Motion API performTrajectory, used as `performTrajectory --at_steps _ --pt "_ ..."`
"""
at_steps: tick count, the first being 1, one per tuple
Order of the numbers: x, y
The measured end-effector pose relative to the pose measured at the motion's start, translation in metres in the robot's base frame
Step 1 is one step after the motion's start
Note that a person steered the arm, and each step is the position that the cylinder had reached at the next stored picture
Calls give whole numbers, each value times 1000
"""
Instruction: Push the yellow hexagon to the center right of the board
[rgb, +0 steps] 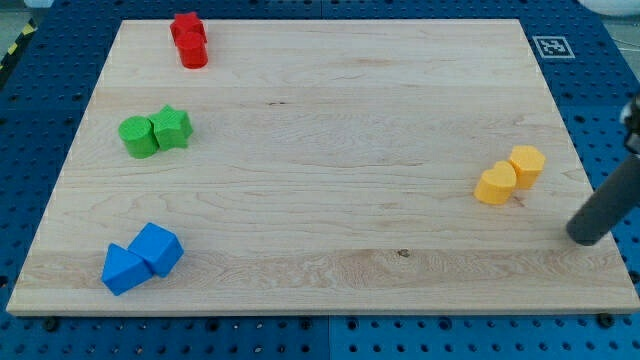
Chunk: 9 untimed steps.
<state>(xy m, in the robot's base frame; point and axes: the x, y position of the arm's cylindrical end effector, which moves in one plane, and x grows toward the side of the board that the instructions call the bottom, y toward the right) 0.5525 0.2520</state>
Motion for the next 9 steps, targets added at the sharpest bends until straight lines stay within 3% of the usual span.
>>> performTrajectory --at_steps 9 --pt "-10 12"
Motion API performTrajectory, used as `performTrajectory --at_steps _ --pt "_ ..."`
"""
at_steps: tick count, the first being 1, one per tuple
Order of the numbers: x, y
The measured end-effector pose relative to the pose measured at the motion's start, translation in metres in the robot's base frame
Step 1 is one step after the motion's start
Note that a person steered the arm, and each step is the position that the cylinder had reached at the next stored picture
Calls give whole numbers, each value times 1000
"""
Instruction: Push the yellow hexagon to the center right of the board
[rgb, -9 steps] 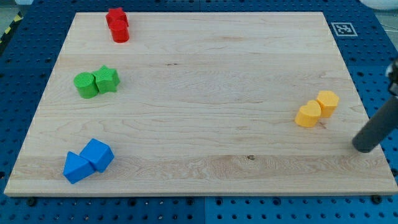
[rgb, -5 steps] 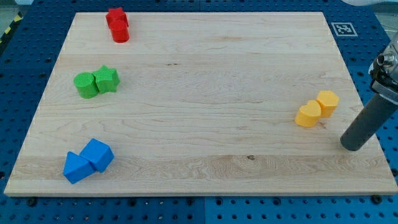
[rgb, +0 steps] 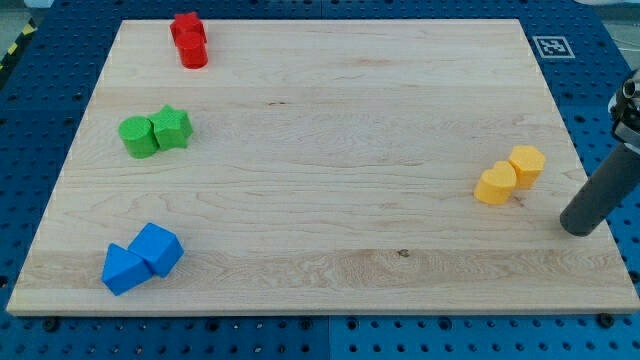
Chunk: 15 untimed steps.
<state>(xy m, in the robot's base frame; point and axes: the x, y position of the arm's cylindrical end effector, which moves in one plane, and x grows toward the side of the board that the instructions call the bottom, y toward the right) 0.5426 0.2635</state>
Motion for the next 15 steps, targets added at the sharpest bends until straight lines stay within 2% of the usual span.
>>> performTrajectory --at_steps 7,15 --pt "0 79" --pt "-28 82"
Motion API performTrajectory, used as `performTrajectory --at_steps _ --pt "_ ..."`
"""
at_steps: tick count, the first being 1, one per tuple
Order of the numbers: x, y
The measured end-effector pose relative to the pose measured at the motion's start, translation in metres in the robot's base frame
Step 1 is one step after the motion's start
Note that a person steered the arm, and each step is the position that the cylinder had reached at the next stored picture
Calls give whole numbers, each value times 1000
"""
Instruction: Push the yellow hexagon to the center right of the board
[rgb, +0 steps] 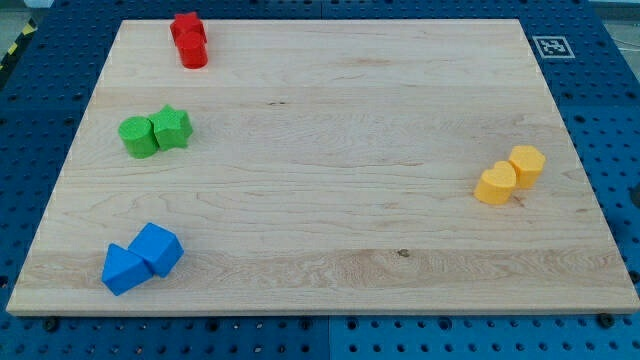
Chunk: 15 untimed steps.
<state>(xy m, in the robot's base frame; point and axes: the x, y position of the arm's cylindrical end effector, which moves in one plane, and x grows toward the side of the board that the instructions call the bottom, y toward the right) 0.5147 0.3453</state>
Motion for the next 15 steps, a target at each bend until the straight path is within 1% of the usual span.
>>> performTrajectory --at_steps 7,8,9,11,12,14,15 --pt "-20 -1" --pt "-15 -5" --pt "7 -37" --pt "14 -111" --pt "18 -128" --pt "10 -132" --pt "-18 -130"
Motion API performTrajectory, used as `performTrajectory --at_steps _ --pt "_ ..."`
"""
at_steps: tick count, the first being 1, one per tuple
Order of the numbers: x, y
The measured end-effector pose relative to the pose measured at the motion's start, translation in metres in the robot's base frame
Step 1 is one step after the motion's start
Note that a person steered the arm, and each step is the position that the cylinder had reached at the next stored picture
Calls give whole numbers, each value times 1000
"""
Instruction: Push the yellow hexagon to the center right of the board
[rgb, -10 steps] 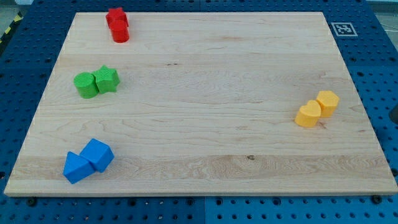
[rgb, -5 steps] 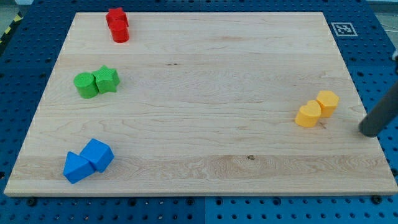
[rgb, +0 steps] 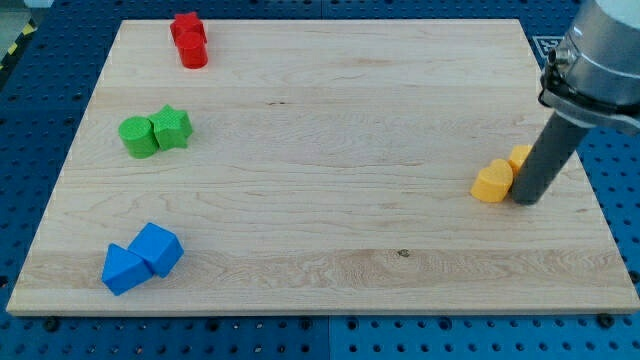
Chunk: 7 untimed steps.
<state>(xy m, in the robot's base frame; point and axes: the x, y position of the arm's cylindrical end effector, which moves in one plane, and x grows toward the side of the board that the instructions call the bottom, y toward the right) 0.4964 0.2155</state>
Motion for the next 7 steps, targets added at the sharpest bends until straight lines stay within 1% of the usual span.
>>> performTrajectory --at_steps 1,3,4,5,7 --pt "-22 0" --pt "-35 11" --pt "-33 16" --pt "-48 25" --pt "-51 25"
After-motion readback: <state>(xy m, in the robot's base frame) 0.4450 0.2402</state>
